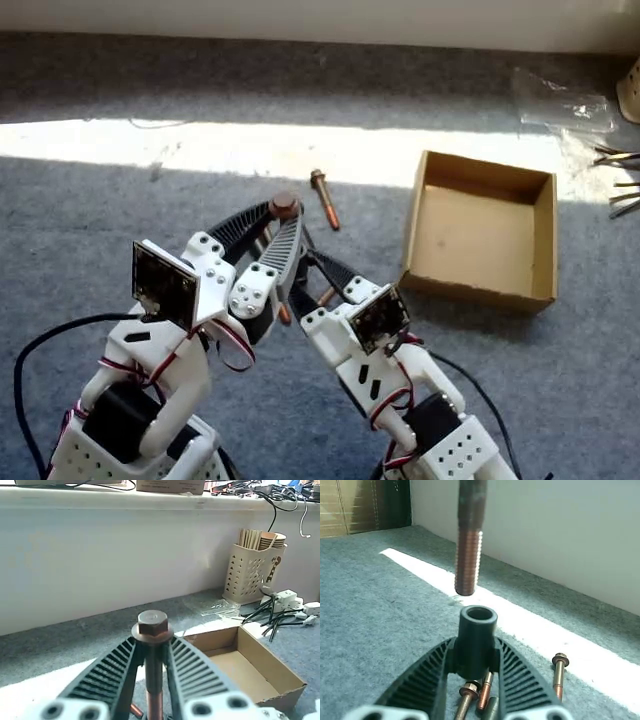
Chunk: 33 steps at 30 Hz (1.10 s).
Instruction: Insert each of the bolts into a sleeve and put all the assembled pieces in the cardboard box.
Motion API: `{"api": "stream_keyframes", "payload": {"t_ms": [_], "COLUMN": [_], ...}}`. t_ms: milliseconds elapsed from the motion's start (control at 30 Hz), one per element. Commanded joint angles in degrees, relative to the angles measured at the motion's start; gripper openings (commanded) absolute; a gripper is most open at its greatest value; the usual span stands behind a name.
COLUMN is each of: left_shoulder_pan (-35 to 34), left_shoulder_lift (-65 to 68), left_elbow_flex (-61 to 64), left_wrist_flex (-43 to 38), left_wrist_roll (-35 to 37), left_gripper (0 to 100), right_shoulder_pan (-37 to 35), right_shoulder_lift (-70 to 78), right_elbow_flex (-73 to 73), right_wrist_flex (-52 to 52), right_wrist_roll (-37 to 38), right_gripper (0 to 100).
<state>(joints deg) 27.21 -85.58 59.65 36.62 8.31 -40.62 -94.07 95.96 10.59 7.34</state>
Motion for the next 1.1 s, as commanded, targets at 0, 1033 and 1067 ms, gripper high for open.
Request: {"api": "stream_keyframes", "payload": {"t_ms": [0, 1033, 1067], "left_shoulder_pan": [0.9, 2.8, 2.0], "left_shoulder_lift": [-1.2, -0.9, -0.7], "left_elbow_flex": [-0.7, 4.2, 4.2], "left_wrist_flex": [0.1, -5.3, -5.8], "left_wrist_roll": [-0.4, -7.0, -6.9], "left_gripper": [0, 0, 0], "right_shoulder_pan": [-0.4, -0.3, -0.3], "right_shoulder_lift": [-0.3, -0.3, -0.3], "right_elbow_flex": [7.3, 7.3, 7.3], "right_wrist_flex": [0.0, 0.0, 0.0], "right_wrist_roll": [1.1, 1.1, 1.1], "right_gripper": [0.5, 0.5, 0.5]}}
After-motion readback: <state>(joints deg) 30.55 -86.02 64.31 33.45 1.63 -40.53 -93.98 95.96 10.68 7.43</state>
